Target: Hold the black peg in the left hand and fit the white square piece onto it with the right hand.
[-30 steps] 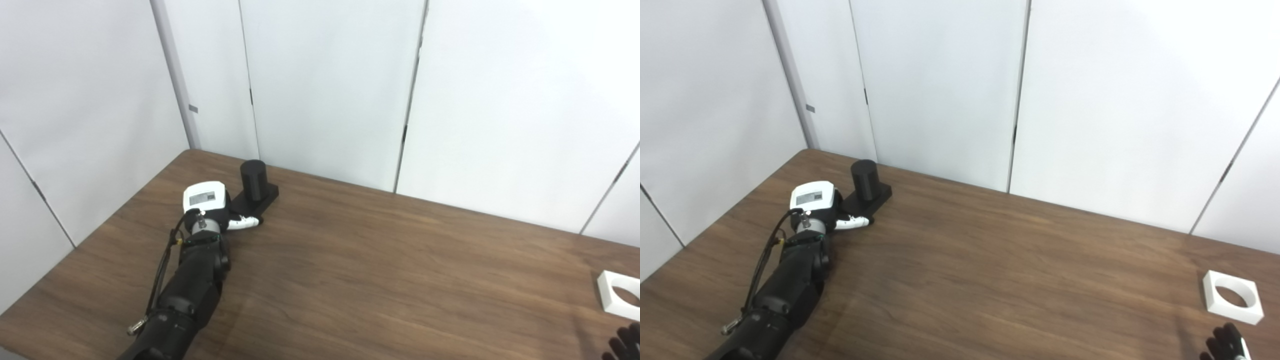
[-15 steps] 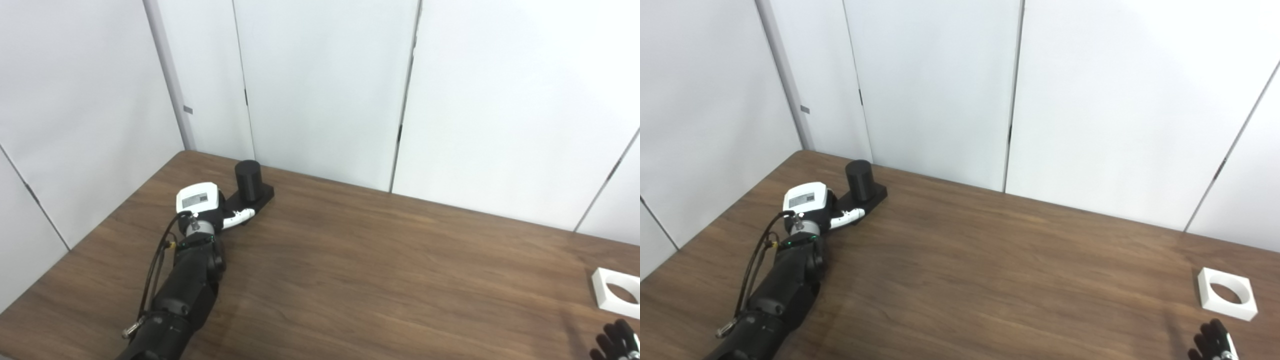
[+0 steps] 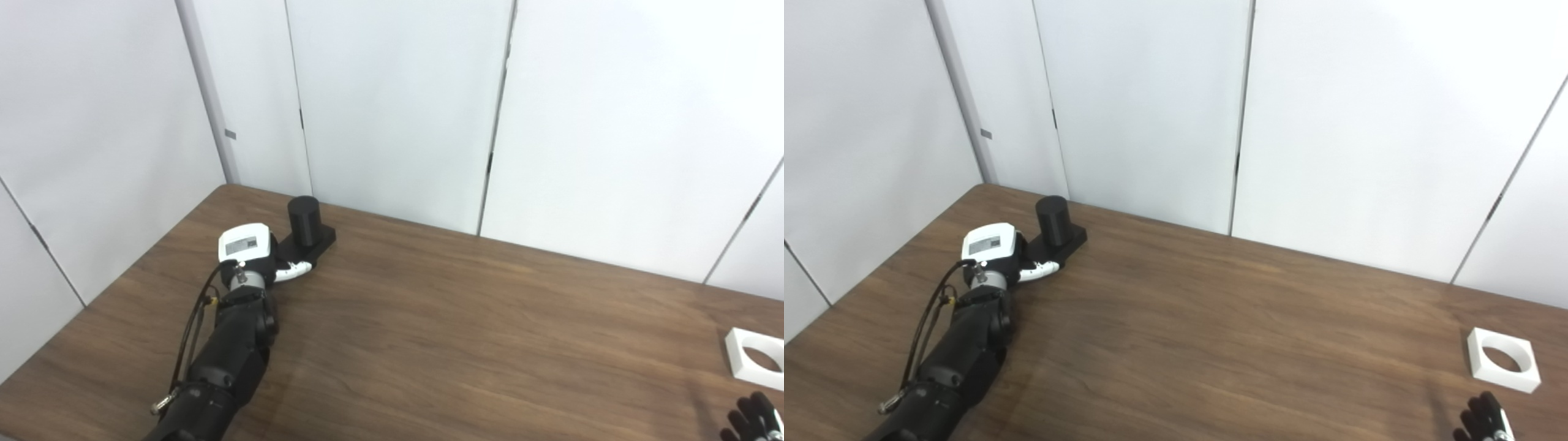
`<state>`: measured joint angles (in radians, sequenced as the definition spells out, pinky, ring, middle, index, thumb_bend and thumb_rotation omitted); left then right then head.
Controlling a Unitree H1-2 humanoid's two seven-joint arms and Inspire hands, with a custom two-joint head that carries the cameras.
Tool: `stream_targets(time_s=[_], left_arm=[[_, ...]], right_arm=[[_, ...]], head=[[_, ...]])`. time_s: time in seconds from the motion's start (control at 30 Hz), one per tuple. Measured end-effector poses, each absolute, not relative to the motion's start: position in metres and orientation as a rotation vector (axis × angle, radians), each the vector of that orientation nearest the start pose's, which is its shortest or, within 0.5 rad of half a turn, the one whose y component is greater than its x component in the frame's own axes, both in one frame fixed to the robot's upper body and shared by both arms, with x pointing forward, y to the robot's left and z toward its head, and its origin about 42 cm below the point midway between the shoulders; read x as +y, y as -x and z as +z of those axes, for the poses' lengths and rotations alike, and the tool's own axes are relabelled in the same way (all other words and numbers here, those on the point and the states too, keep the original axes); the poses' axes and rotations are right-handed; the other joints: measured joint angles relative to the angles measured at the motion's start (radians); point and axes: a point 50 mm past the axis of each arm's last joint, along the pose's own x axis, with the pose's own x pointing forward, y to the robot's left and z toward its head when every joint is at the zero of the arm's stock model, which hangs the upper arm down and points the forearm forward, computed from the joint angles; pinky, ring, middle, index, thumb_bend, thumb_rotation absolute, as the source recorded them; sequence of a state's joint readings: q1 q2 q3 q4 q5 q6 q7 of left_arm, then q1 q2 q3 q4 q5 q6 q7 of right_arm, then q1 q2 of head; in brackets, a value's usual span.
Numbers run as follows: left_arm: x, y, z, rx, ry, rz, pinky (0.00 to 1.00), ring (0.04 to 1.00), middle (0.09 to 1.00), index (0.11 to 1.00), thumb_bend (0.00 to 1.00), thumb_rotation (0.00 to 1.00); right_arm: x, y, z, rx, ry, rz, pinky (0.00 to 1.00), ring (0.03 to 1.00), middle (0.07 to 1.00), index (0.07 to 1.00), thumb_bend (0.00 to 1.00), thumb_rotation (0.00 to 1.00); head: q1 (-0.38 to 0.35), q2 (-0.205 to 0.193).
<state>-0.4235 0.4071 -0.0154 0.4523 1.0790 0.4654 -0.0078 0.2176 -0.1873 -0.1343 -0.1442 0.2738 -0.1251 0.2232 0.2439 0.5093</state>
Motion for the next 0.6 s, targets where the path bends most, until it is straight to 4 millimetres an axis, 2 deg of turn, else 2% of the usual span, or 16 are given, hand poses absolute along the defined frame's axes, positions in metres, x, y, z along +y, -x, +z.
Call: stream_targets(time_s=[0.33,0.47,0.6], left_arm=[[0.3832,-0.4107,0.1436,0.431,-1.479,0.387,0.7,0.795,0.777,0.668,0.73,0.68],[0.3821,-0.4112,0.1416,0.421,-1.485,0.392,0.67,0.785,0.767,0.632,0.69,0.56],[0.3829,-0.4109,0.1405,0.385,-1.482,0.418,0.63,0.774,0.761,0.574,0.69,0.34]], right_arm=[[-0.305,-0.2078,0.1051,-0.093,-0.042,0.058,1.0,1.0,1.0,1.0,0.59,0.9],[-0.3047,-0.2078,0.1053,-0.094,-0.041,0.058,1.0,1.0,1.0,1.0,0.56,0.91],[-0.3044,-0.2078,0.1052,-0.093,-0.038,0.06,1.0,1.0,1.0,1.0,0.56,0.91]], head=[[-0.002,0.002],[-0.002,0.002],[-0.003,0.002]])
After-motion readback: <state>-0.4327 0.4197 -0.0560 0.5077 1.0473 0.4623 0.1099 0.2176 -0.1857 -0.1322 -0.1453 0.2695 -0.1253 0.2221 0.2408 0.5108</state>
